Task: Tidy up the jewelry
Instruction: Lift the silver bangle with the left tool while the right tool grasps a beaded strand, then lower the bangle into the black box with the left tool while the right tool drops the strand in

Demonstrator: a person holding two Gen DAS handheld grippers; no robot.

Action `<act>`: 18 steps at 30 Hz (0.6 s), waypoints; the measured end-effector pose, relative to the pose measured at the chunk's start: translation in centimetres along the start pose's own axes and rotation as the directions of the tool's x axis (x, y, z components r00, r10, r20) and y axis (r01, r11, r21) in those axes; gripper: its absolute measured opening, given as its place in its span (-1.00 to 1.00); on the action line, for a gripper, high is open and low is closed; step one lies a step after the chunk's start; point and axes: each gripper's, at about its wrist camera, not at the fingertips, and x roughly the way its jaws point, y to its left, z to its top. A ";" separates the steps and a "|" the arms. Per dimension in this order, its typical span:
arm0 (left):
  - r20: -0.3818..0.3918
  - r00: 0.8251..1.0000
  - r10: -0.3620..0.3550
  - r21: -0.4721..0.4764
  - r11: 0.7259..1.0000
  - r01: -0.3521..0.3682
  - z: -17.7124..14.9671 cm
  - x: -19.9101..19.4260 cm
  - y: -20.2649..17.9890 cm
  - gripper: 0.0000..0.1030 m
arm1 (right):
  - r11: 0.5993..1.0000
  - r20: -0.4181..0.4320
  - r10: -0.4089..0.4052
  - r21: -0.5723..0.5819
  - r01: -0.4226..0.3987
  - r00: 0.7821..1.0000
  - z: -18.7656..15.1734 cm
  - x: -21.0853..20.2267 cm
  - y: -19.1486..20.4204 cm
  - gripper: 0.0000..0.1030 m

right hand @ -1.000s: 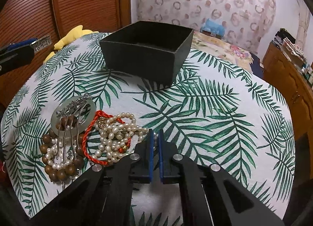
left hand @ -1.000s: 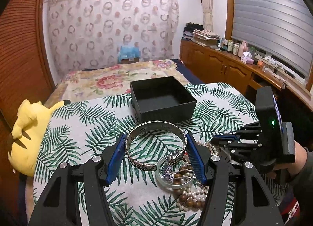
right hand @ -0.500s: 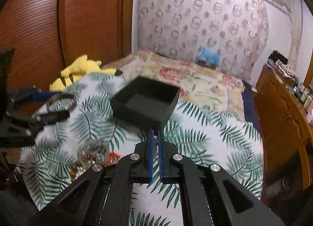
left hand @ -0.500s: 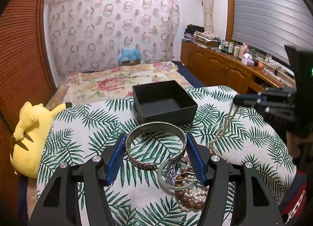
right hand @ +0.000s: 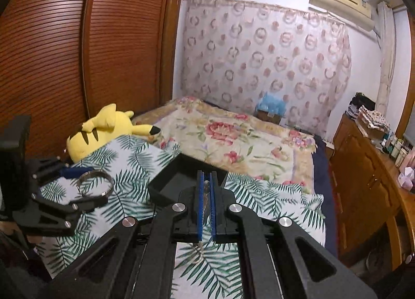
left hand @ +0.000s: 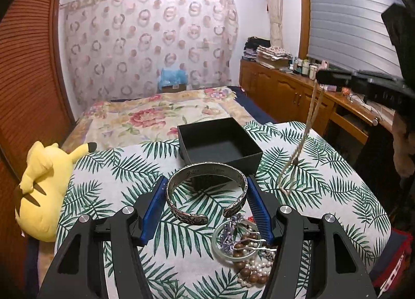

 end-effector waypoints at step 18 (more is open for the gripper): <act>-0.064 0.998 -0.019 0.000 1.000 0.019 5.0 9.0 1.1 0.13 | 0.999 0.078 0.045 -0.016 -0.044 0.996 6.4 2.5 -2.5 -0.90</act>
